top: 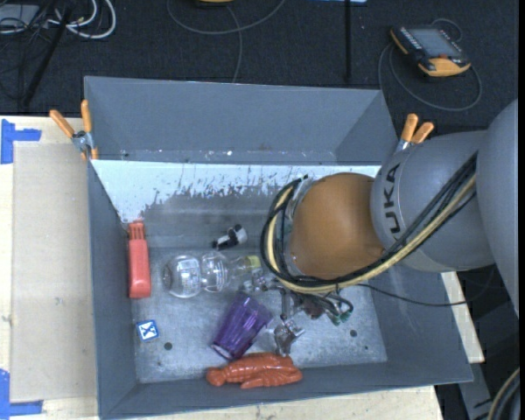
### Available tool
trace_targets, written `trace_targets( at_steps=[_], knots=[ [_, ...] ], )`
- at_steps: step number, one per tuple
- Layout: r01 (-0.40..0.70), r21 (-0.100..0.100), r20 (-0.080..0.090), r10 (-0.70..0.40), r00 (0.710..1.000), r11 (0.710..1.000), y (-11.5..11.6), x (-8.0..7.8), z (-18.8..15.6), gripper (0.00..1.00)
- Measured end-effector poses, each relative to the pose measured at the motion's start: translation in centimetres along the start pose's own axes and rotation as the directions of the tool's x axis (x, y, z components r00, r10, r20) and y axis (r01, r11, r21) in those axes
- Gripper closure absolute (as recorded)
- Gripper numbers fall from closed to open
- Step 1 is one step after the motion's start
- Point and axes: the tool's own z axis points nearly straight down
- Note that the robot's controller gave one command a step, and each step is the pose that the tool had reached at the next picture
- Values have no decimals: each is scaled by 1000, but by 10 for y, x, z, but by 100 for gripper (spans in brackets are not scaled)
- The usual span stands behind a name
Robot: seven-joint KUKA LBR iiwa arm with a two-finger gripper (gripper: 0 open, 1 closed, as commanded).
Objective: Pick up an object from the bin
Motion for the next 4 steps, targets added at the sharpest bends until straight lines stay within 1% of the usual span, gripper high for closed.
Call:
trace_targets(
  at_steps=[1,2,3,4],
  knots=[
    [123,-2,-6,-123,992,992,6,-26,-10,100],
    [122,-2,-7,-122,993,993,6,-26,-10,0],
    [121,-2,-7,-121,993,993,6,-26,-10,0],
    [174,-1,-9,-174,985,985,25,-68,-9,0]
  ],
)
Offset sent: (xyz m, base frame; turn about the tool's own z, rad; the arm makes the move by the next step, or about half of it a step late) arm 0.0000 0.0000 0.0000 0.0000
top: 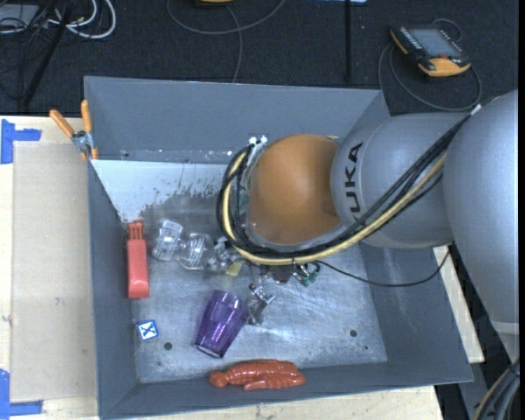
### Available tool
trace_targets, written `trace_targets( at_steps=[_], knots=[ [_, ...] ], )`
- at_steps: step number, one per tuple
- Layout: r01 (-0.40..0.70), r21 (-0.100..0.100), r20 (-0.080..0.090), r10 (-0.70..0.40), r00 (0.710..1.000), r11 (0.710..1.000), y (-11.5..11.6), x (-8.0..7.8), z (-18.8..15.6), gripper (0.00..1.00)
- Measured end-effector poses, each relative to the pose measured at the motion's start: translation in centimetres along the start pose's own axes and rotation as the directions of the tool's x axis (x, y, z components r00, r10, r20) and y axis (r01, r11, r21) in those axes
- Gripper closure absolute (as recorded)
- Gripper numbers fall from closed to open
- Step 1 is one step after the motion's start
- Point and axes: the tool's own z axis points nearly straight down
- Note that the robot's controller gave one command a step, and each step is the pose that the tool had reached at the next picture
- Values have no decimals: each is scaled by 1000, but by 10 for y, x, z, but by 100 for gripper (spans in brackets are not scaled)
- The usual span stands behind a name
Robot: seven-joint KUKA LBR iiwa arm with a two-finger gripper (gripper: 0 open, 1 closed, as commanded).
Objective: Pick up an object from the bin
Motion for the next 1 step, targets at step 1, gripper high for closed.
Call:
trace_targets(
  at_steps=[1],
  knots=[
    [51,-3,1,-51,999,999,80,19,17,100]
  ],
)
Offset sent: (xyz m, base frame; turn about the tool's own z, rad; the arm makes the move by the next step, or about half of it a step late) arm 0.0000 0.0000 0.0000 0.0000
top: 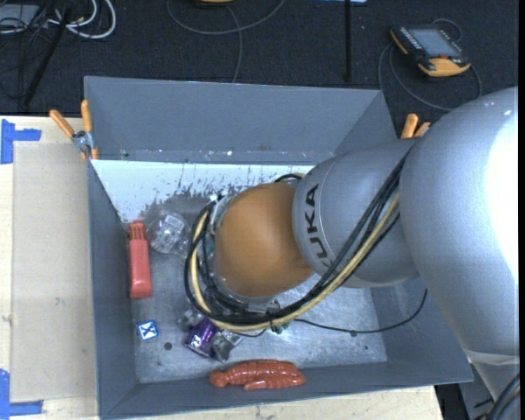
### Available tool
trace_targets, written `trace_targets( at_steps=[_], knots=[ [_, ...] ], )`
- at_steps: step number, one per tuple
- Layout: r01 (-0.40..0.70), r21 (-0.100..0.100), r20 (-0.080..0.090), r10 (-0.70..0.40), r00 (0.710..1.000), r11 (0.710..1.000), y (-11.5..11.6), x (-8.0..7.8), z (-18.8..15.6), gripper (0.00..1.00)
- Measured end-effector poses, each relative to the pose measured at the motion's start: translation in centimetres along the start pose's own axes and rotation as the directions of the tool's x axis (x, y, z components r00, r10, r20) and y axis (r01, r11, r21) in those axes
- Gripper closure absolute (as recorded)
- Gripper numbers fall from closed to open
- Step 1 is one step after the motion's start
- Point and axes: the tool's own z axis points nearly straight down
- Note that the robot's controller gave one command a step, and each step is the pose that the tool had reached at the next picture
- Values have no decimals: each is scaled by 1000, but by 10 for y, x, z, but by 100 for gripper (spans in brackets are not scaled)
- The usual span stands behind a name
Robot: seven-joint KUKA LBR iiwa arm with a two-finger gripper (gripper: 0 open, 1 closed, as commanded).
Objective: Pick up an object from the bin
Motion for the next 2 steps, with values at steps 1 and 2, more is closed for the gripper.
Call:
trace_targets(
  at_steps=[1,2],
  knots=[
    [-1,0,1,1,1000,1000,0,0,0,100],
    [12,3,4,-12,1000,1000,-23,-6,-154,100]
  ],
)
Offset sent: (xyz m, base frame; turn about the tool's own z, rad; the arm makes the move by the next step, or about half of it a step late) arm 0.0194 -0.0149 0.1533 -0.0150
